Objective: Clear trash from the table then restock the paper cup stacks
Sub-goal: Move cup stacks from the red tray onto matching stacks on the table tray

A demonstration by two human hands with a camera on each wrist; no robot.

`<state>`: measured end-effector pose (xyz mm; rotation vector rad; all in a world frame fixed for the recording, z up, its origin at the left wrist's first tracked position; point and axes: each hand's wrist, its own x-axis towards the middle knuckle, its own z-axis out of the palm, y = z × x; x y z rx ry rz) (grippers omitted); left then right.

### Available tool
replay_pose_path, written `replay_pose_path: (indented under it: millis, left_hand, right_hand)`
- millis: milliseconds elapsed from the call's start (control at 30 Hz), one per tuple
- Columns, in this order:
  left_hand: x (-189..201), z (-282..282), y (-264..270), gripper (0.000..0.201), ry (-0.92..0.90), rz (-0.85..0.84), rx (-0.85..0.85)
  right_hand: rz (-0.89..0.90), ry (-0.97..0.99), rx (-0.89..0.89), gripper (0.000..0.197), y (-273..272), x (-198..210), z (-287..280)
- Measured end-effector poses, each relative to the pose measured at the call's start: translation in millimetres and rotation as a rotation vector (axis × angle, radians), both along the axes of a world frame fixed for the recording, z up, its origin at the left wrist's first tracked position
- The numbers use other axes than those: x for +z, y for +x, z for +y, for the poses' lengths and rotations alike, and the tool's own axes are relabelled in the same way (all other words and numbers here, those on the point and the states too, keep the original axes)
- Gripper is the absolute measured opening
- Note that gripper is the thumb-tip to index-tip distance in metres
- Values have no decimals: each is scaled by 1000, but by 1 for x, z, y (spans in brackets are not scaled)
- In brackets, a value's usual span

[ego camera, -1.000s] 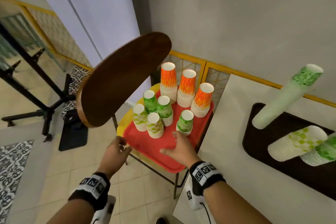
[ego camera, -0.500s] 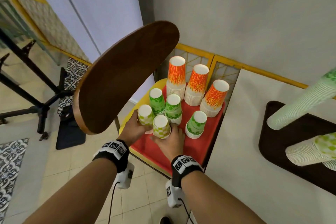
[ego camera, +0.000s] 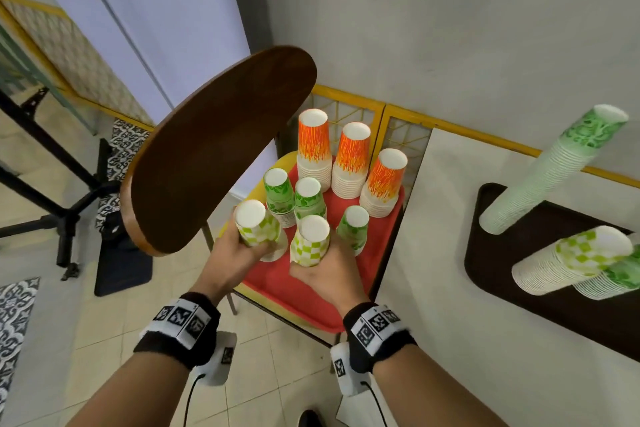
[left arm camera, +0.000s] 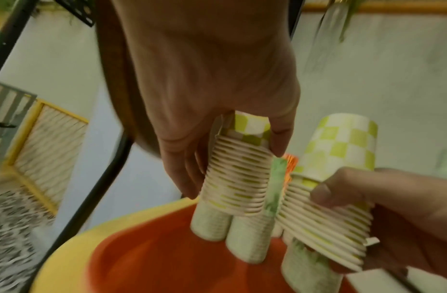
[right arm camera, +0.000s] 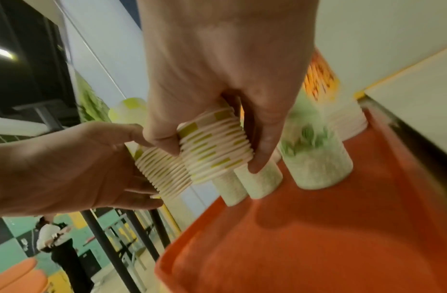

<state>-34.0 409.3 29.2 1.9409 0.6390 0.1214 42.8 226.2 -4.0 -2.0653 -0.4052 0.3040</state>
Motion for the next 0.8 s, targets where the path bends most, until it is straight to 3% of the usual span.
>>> replay_pose_path:
  millis: [200, 400, 600, 800]
  left_hand:
    - [107, -68, 23, 40, 29, -229, -55]
    - [180, -168, 83, 42, -11, -358, -343]
    - [197, -278, 145, 52, -87, -381, -482]
    - [193, -348, 180, 57, -103, -360, -558]
  right_hand:
    - [-173, 85, -37, 56, 12, 99, -89]
    - [-296, 55, -354, 50, 49, 164, -230]
    - [-321, 56, -677, 57, 94, 171, -339]
    - [-198, 0, -705, 54, 130, 126, -379]
